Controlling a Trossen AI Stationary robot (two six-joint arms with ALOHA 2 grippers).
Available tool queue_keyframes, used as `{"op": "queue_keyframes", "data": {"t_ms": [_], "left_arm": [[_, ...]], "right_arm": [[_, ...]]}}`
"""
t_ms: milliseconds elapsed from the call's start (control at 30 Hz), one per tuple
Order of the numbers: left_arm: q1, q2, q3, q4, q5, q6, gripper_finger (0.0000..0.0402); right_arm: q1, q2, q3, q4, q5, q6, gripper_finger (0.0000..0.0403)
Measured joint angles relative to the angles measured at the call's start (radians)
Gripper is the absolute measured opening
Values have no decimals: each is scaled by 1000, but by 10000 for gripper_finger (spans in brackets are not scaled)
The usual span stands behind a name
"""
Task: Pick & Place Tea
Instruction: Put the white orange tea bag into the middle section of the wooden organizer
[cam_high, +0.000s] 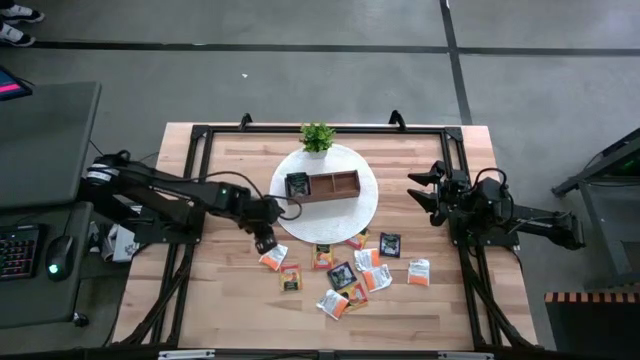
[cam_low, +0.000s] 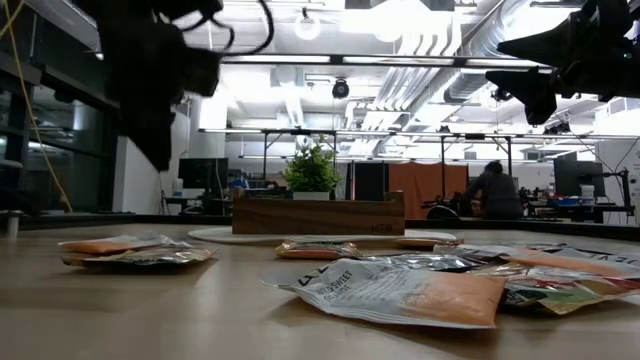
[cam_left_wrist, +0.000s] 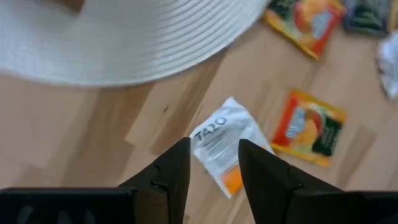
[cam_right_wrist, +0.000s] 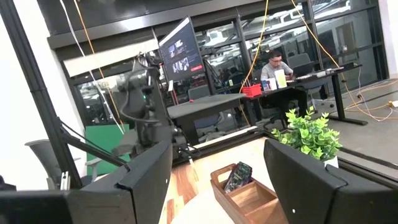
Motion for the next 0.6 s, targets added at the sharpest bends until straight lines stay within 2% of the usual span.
{"op": "queue_keyframes", "data": {"t_ms": [100,233,400,600], "left_arm": [[-12,0,-53,69,22,-88,151],[-17,0,-104,89,36,-212,197],[-18,0,-116,80,42,-265,255],[-18,40,-116,95,28,-360,272]], "right_arm": [[0,0,0,0,0,0,250],[0,0,0,0,0,0,250],[0,0,0,0,0,0,250],[0,0,0,0,0,0,250]]}}
